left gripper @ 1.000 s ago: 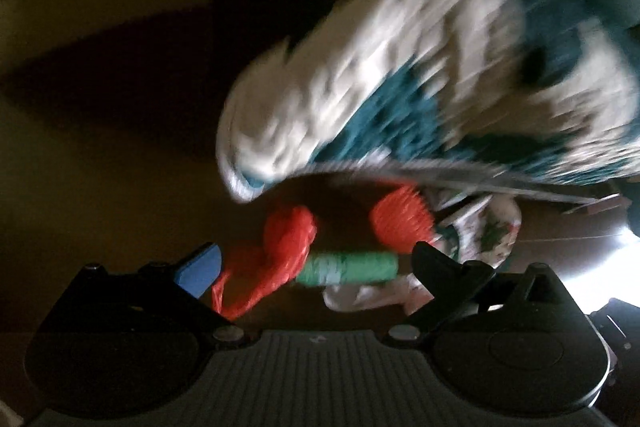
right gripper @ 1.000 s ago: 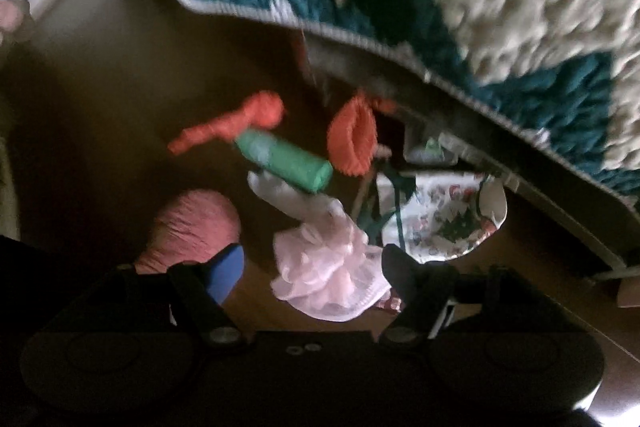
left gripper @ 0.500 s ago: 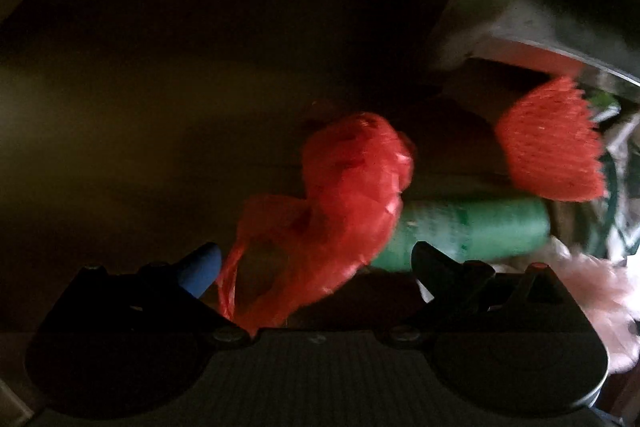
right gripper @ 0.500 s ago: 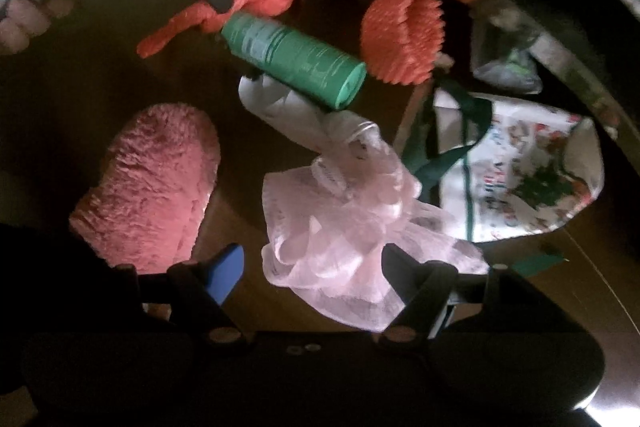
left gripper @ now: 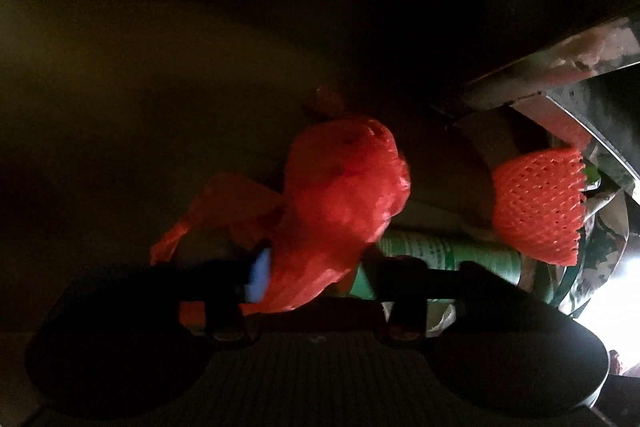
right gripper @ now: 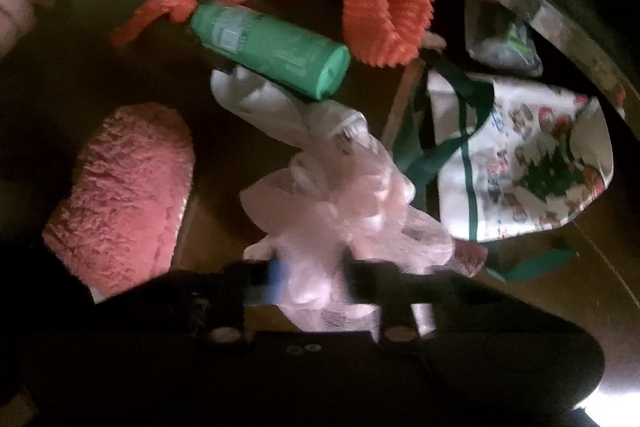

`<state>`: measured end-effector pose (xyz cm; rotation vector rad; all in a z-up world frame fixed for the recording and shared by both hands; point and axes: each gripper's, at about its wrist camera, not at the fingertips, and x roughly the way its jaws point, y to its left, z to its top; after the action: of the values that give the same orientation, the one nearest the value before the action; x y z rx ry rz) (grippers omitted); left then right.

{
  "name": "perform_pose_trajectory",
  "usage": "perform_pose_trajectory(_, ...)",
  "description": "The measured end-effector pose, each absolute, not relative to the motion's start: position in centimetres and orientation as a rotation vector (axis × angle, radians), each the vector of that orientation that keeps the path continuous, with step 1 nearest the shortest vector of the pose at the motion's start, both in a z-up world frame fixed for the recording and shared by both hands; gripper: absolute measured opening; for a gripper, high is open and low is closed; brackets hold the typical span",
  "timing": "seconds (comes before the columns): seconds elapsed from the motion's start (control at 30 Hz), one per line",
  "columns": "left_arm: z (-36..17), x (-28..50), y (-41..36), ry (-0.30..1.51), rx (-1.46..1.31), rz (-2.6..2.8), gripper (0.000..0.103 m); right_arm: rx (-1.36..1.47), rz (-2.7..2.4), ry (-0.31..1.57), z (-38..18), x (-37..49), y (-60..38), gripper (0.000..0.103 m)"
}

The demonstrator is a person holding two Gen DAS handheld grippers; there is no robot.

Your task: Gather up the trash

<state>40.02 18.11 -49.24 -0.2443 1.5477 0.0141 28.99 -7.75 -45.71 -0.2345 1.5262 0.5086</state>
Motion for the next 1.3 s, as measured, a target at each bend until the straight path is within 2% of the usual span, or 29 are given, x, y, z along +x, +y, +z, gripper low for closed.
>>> perform_pose_trajectory(0.07, -48.8, 39.8, 18.1, 1.54, -0.242, 0.018, 0.02, -0.221, 0.498, 1.516, -45.4, 29.1, -8.0, 0.015)
perform_pose_trajectory(0.17, -47.9, 39.6, 18.0, 1.508, -0.217, 0.016, 0.011, -0.219, 0.481, 1.497, -44.5, 28.8, -8.2, 0.006)
perform_pose_trajectory(0.27, -46.9, 39.2, 18.3, 1.489, -0.222, 0.034, 0.008, -0.201, 0.452, 1.467, -43.2, 28.3, -8.6, 0.004)
perform_pose_trajectory(0.5, -44.2, 38.4, 19.2, 1.464, -0.223, 0.074, 0.007, -0.123, 0.394, 1.407, -38.7, 27.1, -9.6, 0.002)
perform_pose_trajectory(0.8, -38.6, 34.9, 21.1, 1.48, -0.22, 0.143, 0.006, -0.029, 0.396, 1.277, -28.5, 25.1, -10.9, 0.002)
perform_pose_trajectory(1.03, -30.0, 31.6, 21.9, 1.378, -0.238, 0.143, 0.006, 0.008, 0.385, 1.169, -19.8, 22.7, -12.9, 0.002)
perform_pose_trajectory(1.3, -16.8, 28.2, 21.3, 1.211, -0.229, 0.098, 0.006, 0.016, 0.386, 0.99, -8.9, 20.3, -15.4, 0.002)
